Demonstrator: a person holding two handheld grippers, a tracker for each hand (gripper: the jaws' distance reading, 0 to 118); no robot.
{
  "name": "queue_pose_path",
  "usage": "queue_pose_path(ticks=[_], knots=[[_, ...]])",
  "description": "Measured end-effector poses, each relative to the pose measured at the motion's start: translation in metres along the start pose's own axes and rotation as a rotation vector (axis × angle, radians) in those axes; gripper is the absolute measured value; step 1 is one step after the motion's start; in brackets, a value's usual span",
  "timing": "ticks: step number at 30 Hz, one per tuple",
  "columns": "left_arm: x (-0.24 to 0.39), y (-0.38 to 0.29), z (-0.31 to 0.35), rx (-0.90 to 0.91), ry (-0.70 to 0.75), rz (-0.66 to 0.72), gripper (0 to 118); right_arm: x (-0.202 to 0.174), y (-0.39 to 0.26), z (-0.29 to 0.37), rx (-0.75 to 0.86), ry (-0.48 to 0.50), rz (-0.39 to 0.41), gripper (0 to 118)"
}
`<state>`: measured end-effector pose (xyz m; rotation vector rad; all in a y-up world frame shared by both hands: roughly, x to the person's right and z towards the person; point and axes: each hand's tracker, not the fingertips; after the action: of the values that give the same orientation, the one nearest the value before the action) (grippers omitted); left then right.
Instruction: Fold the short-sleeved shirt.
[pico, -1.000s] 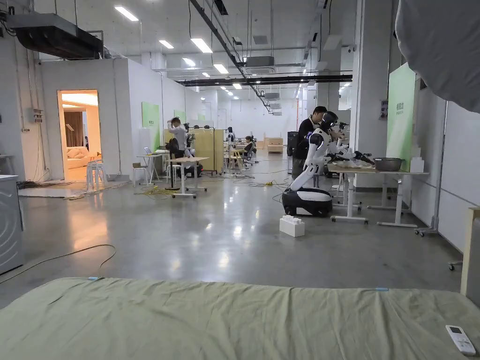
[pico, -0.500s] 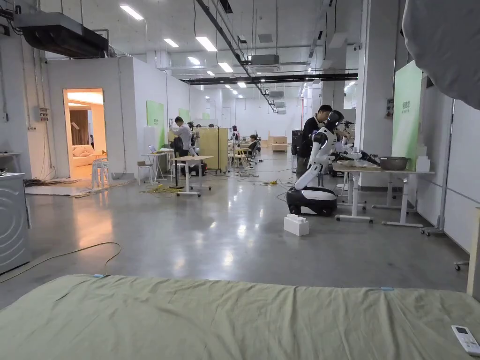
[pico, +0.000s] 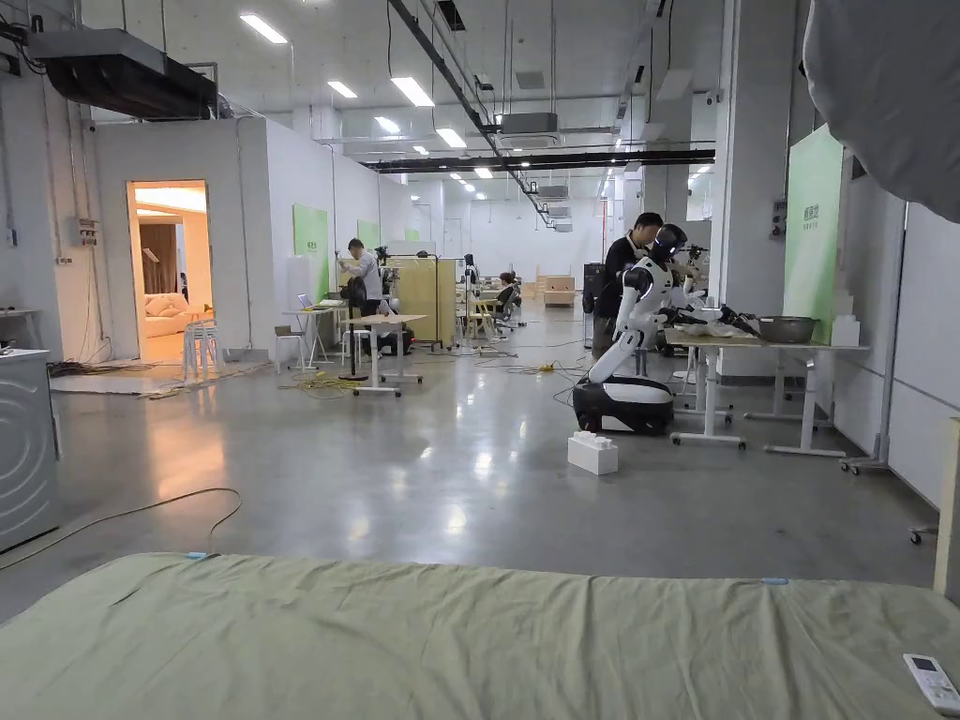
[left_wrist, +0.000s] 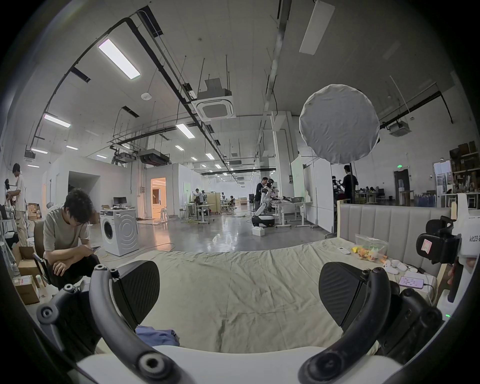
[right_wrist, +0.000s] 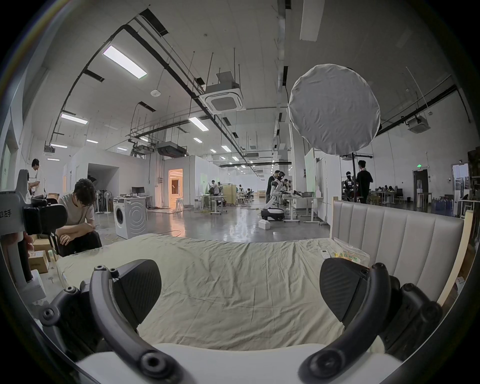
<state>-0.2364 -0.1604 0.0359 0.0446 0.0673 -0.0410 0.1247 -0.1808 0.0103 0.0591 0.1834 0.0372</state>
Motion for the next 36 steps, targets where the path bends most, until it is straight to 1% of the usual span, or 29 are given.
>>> queue_pose_path(ticks=[7, 8, 9, 11, 12, 14, 16, 19, 21, 22, 23, 24, 25, 26, 28, 31, 33, 35, 36], knots=[[0.001, 0.0, -0.001, -0.005, -0.004, 0.001, 118, 0.004, -0.003, -0.005, -0.026, -0.002, -0.016, 118], [0.001, 0.001, -0.001, 0.001, 0.0, -0.04, 118, 0.005, -0.004, -0.006, -0.032, -0.006, -0.02, 118], [0.001, 0.001, -0.001, 0.001, 0.001, -0.038, 118, 0.005, -0.006, -0.007, -0.038, -0.024, -0.042, 118], [0.001, 0.001, -0.003, -0.005, 0.006, -0.028, 118, 0.004, -0.001, -0.008, -0.002, -0.052, -0.027, 118], [0.001, 0.001, -0.004, -0.005, 0.007, -0.021, 118, 0.006, 0.001, -0.009, -0.042, -0.042, -0.095, 118], [0.0, 0.002, -0.004, -0.007, 0.007, -0.009, 118, 0.007, 0.007, -0.01, -0.04, -0.024, -0.171, 118], [-0.001, 0.002, -0.005, -0.005, 0.006, -0.001, 118, 0.009, 0.01, -0.01, -0.057, -0.006, -0.215, 118], [-0.002, 0.005, -0.004, -0.005, 0.005, 0.009, 118, 0.006, 0.017, -0.011, -0.074, -0.006, -0.179, 118], [-0.005, 0.011, -0.003, -0.022, -0.001, 0.05, 118, 0.0, 0.019, -0.011, -0.11, -0.073, -0.129, 118], [-0.006, 0.014, -0.002, -0.018, -0.006, 0.068, 118, -0.003, 0.018, -0.01, -0.131, -0.102, -0.131, 118], [-0.007, 0.017, -0.001, -0.012, -0.013, 0.082, 118, -0.005, 0.017, -0.008, -0.11, -0.118, -0.126, 118], [-0.009, 0.019, 0.0, -0.012, -0.015, 0.091, 118, -0.006, 0.015, -0.007, -0.076, -0.114, -0.105, 118], [-0.009, 0.02, 0.001, -0.009, -0.014, 0.093, 118, -0.005, 0.014, -0.007, -0.103, -0.111, -0.124, 118], [-0.009, 0.021, 0.001, -0.007, -0.01, 0.093, 118, -0.005, 0.013, -0.007, -0.17, -0.113, -0.17, 118], [-0.008, 0.022, 0.002, -0.009, -0.001, 0.086, 118, -0.006, 0.016, -0.009, -0.236, -0.117, -0.218, 118], [-0.007, 0.023, 0.002, -0.018, -0.022, 0.093, 118, -0.009, 0.022, -0.009, -0.244, -0.112, -0.231, 118], [-0.007, 0.025, 0.003, -0.016, -0.041, 0.112, 118, -0.011, 0.024, -0.007, -0.249, -0.094, -0.269, 118], [-0.006, 0.026, 0.004, -0.012, -0.051, 0.109, 118, -0.011, 0.027, -0.004, -0.22, -0.081, -0.276, 118], [-0.005, 0.027, 0.004, -0.009, -0.051, 0.101, 118, -0.009, 0.028, -0.004, -0.227, -0.061, -0.298, 118]])
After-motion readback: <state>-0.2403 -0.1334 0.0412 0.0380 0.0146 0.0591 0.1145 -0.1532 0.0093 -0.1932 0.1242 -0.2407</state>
